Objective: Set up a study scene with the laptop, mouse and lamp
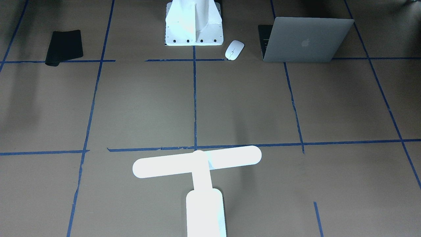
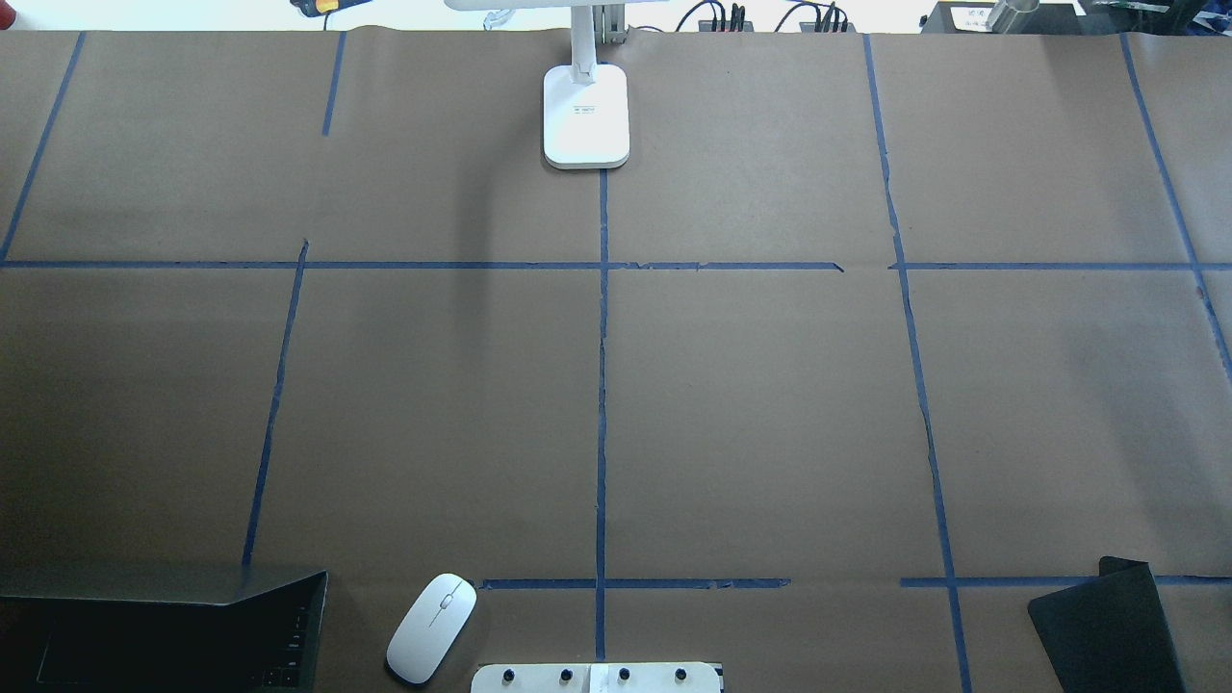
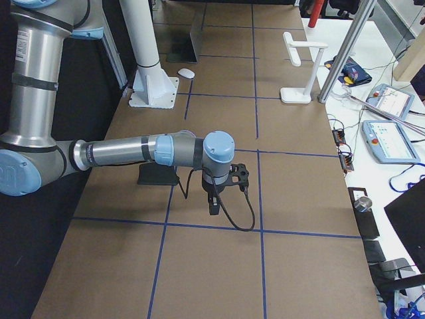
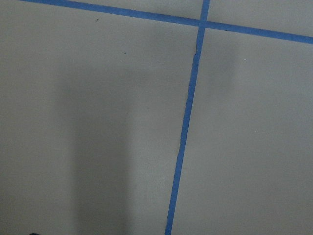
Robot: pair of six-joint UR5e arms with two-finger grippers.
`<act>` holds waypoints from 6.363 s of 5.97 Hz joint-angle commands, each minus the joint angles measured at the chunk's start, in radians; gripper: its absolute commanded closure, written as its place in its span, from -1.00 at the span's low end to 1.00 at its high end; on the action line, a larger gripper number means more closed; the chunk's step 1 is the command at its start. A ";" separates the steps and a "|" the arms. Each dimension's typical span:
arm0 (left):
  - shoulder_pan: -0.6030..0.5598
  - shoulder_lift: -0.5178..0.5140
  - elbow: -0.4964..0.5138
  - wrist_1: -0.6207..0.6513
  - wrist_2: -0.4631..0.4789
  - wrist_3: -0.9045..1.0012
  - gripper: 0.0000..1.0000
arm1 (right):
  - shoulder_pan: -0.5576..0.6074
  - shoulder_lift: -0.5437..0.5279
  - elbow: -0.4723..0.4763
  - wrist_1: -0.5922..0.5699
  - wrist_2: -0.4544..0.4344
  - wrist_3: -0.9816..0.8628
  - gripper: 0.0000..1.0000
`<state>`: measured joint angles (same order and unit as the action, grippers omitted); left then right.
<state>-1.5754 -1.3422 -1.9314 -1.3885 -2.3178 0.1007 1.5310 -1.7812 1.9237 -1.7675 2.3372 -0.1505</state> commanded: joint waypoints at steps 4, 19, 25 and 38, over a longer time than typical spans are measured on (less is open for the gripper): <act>0.002 0.008 0.003 -0.007 0.000 0.011 -1.00 | 0.000 0.003 -0.008 0.005 0.022 0.012 -1.00; 0.812 0.087 -0.567 -0.214 0.096 -2.158 -1.00 | -0.003 0.002 0.026 0.089 0.103 0.017 -1.00; 1.081 0.209 -0.580 -0.317 0.296 -2.505 -1.00 | -0.003 0.000 0.038 0.095 0.103 0.015 -1.00; 0.840 -0.034 -0.546 -0.232 0.377 -2.550 1.00 | -0.002 -0.018 0.070 0.092 0.105 0.017 -1.00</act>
<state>-0.6767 -1.2830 -2.4869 -1.6818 -1.9432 -2.5075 1.5294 -1.7994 1.9970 -1.6737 2.4420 -0.1338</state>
